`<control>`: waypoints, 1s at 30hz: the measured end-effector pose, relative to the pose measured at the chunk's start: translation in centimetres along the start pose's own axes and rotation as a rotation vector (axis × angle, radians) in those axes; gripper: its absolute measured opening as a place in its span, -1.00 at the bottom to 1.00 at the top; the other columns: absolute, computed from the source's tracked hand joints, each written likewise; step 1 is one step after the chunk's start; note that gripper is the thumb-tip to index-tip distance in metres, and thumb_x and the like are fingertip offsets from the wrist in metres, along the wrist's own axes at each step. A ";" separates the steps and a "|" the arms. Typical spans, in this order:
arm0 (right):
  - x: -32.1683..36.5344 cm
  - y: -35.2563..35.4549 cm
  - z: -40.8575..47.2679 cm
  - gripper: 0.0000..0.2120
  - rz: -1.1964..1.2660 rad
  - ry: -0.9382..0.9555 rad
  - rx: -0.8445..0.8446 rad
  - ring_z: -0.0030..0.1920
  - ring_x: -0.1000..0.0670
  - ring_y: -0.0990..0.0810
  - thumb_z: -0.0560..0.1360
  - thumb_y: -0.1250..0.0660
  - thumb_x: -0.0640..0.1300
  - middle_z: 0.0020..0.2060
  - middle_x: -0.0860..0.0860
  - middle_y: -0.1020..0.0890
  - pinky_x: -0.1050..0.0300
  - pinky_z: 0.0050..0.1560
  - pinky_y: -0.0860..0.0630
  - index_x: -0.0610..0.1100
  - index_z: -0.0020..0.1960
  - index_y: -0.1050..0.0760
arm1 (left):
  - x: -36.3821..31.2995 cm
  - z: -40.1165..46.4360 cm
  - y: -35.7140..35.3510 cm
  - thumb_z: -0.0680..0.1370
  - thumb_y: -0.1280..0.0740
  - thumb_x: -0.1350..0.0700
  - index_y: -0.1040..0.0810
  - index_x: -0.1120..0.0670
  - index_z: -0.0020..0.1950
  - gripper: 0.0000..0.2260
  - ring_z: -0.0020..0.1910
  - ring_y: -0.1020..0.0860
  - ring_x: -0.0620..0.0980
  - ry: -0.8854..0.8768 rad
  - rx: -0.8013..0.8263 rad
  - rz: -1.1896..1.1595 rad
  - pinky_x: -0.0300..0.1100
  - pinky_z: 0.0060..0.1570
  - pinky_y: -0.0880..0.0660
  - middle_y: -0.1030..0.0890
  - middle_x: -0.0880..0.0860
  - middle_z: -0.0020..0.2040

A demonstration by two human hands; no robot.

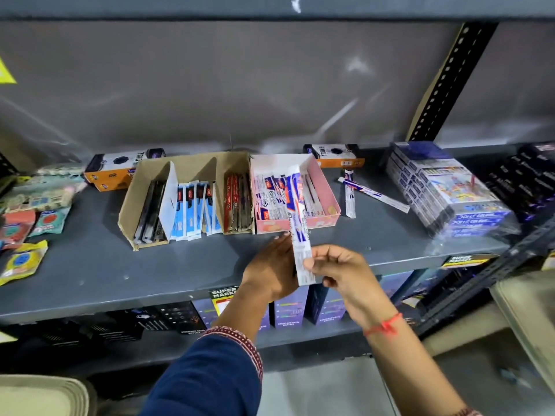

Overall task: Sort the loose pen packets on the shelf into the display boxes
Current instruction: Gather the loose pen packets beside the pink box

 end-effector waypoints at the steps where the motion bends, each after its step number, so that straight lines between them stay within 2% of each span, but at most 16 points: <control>1: -0.1 -0.2 -0.1 -0.76 -0.003 0.006 0.010 -0.55 0.28 -0.48 0.42 -0.33 -0.41 -0.55 0.14 -0.64 0.47 -0.53 -0.29 -0.10 -0.28 -0.58 | -0.1 0.1 0.0 0.61 -0.15 0.00 -0.08 0.13 0.51 -0.48 0.45 -0.09 0.07 -0.005 0.020 0.019 -0.14 0.40 -0.03 -0.14 0.12 0.51; 3: 0.0 -0.4 -0.3 -0.77 -0.005 0.018 0.011 -0.51 0.26 -0.51 0.42 -0.35 -0.39 -0.52 0.14 -0.66 0.48 -0.50 -0.33 -0.09 -0.27 -0.60 | -0.1 0.2 0.0 0.61 -0.14 0.02 -0.05 0.12 0.52 -0.47 0.47 -0.04 0.06 -0.019 0.035 0.058 -0.14 0.41 0.03 -0.10 0.11 0.52; 7: 0.2 -0.4 -0.5 -0.78 0.027 0.030 0.019 -0.46 0.20 -0.53 0.41 -0.36 -0.38 -0.49 0.12 -0.68 0.44 -0.45 -0.39 -0.10 -0.26 -0.62 | 0.2 0.4 -0.7 0.59 -0.14 0.01 -0.09 0.10 0.51 -0.49 0.47 -0.04 0.07 -0.043 0.073 0.093 -0.08 0.45 0.04 -0.14 0.11 0.51; 10: 0.2 -0.5 -0.5 -0.78 0.052 0.030 0.019 -0.46 0.19 -0.54 0.42 -0.35 -0.39 -0.49 0.11 -0.68 0.42 -0.44 -0.41 -0.11 -0.26 -0.62 | -0.1 0.1 -0.1 0.60 -0.14 0.02 -0.09 0.11 0.50 -0.49 0.46 -0.06 0.05 -0.023 0.044 0.036 -0.14 0.42 0.05 -0.16 0.11 0.51; 15: 0.1 -0.7 -0.1 -0.78 0.074 0.010 0.017 -0.46 0.15 -0.55 0.42 -0.34 -0.40 -0.50 0.08 -0.68 0.38 -0.42 -0.45 -0.12 -0.26 -0.62 | -0.6 -0.4 0.8 0.61 -0.16 -0.02 -0.01 0.09 0.53 -0.44 0.48 0.00 0.01 0.033 0.040 -0.051 -0.22 0.39 0.07 -0.05 0.07 0.54; 19: -0.1 -0.7 0.5 -0.81 0.078 -0.003 0.018 -0.49 0.19 -0.55 0.42 -0.35 -0.39 -0.51 0.09 -0.67 0.40 -0.44 -0.46 -0.13 -0.24 -0.62 | -0.7 -0.3 0.8 0.61 -0.14 -0.01 -0.15 0.07 0.49 -0.53 0.44 -0.14 0.02 0.054 0.036 -0.072 -0.18 0.37 -0.09 -0.19 0.07 0.49; 22: 0.2 -0.6 1.3 -0.81 0.069 -0.010 0.007 -0.53 0.21 -0.53 0.43 -0.34 -0.40 -0.53 0.11 -0.65 0.41 -0.47 -0.46 -0.14 -0.18 -0.61 | -0.8 -0.6 0.8 0.59 -0.19 0.00 -0.26 0.08 0.44 -0.56 0.35 -0.30 0.05 0.110 -0.048 -0.160 -0.17 0.25 -0.26 -0.36 0.09 0.40; 24: 0.8 -0.3 2.5 -0.77 0.047 0.001 -0.030 -0.56 0.21 -0.50 0.43 -0.31 -0.44 -0.56 0.11 -0.62 0.38 -0.49 -0.44 -0.13 -0.13 -0.58 | -0.5 -0.8 0.4 0.58 -0.22 -0.05 -0.30 0.10 0.43 -0.54 0.34 -0.32 0.10 0.082 -0.127 -0.114 -0.13 0.22 -0.28 -0.39 0.12 0.38; 28: 2.9 0.8 5.5 -0.68 -0.055 0.053 -0.126 -0.55 0.17 -0.49 0.44 -0.28 -0.48 -0.54 0.10 -0.59 0.39 -0.51 -0.46 -0.07 -0.07 -0.49 | 0.3 -0.7 -0.7 0.57 -0.09 -0.23 -0.20 0.11 0.48 -0.40 0.44 -0.17 0.06 0.071 -0.093 -0.031 -0.14 0.34 -0.17 -0.26 0.10 0.47; 30: 3.8 1.2 7.3 -0.70 -0.167 0.077 -0.160 -0.53 0.11 -0.45 0.44 -0.27 -0.49 -0.48 0.01 -0.54 0.38 -0.54 -0.42 -0.13 0.01 -0.48 | 0.4 -0.6 -0.8 0.48 0.10 -0.34 -0.15 0.12 0.49 -0.26 0.47 -0.12 0.03 0.065 -0.070 -0.030 -0.16 0.39 -0.09 -0.19 0.09 0.50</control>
Point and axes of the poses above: each hand's wrist, its own z-axis towards the middle knuckle, its own y-axis out of the back of the hand, x = y × z, the point moved 1 cm from there along z, towards the middle knuckle
